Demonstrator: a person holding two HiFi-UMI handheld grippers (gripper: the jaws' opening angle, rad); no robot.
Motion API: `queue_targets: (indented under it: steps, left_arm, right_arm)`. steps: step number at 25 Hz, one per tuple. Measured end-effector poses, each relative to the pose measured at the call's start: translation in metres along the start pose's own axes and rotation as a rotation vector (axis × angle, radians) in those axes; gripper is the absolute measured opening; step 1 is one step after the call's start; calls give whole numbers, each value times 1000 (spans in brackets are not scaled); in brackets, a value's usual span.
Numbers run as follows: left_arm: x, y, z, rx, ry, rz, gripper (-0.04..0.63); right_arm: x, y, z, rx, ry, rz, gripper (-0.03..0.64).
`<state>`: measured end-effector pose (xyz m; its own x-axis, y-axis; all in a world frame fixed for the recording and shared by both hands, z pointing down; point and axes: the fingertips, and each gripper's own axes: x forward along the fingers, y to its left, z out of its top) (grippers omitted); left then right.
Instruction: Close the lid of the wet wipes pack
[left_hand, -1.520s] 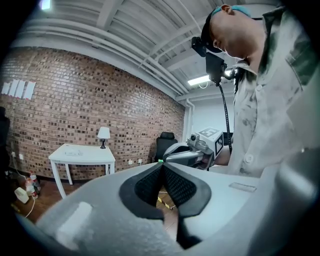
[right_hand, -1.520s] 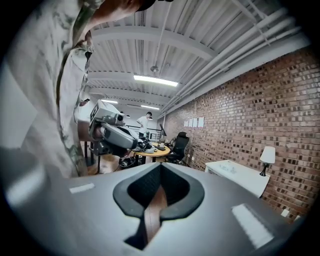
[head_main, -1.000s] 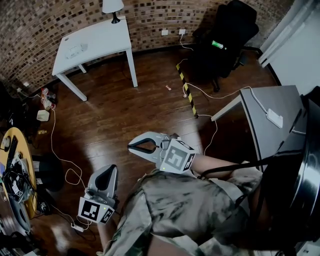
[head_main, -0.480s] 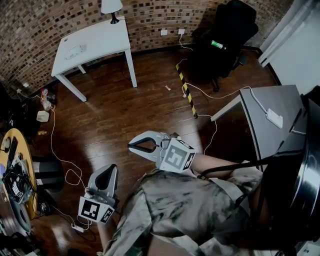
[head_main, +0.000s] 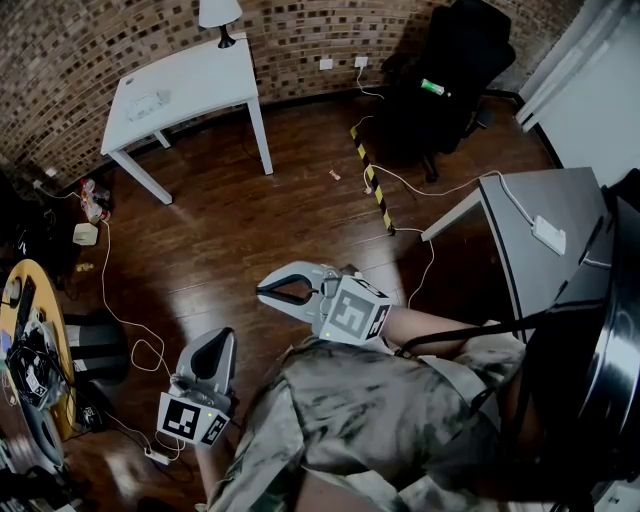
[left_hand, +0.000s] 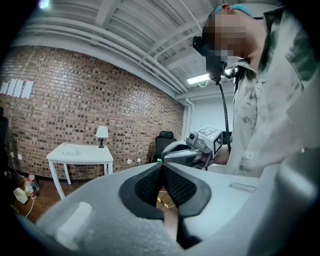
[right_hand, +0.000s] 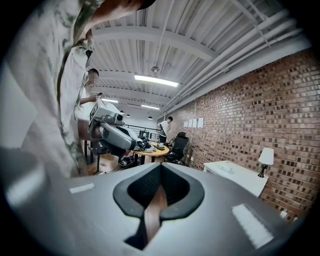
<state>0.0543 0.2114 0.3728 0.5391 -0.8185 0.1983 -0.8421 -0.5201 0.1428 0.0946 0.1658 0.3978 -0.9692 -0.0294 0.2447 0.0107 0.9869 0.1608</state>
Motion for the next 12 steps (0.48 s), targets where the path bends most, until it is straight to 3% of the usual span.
queue_targets:
  steps: [12]
  left_arm:
    - [6,0,-1,-12,6,1,0]
  right_arm:
    - [-1,-3,-3,-5,23,7,3]
